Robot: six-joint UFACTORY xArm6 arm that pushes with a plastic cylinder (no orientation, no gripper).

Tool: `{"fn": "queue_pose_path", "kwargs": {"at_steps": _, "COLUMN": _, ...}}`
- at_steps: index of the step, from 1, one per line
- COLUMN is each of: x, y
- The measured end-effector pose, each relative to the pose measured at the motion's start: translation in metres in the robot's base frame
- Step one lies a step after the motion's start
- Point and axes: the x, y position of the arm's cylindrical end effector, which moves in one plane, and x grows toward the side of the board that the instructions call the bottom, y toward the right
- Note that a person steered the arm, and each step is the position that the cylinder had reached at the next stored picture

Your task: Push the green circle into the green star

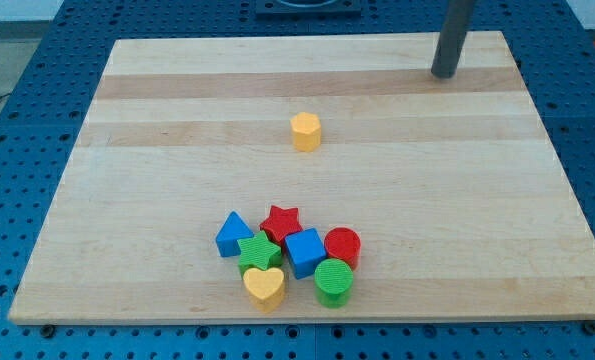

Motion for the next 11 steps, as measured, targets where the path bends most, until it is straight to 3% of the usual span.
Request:
{"fn": "queue_pose_path", "kwargs": {"at_steps": 3, "x": 0.151, "y": 0.008}}
{"fn": "queue_pose_path", "kwargs": {"at_steps": 5, "x": 0.165, "y": 0.008}}
{"fn": "queue_pose_path", "kwargs": {"at_steps": 7, "x": 0.234, "y": -0.009}}
{"fn": "queue_pose_path", "kwargs": {"at_steps": 9, "x": 0.320, "y": -0.070}}
{"fn": "queue_pose_path", "kwargs": {"at_steps": 11, "x": 0.320, "y": -0.096}}
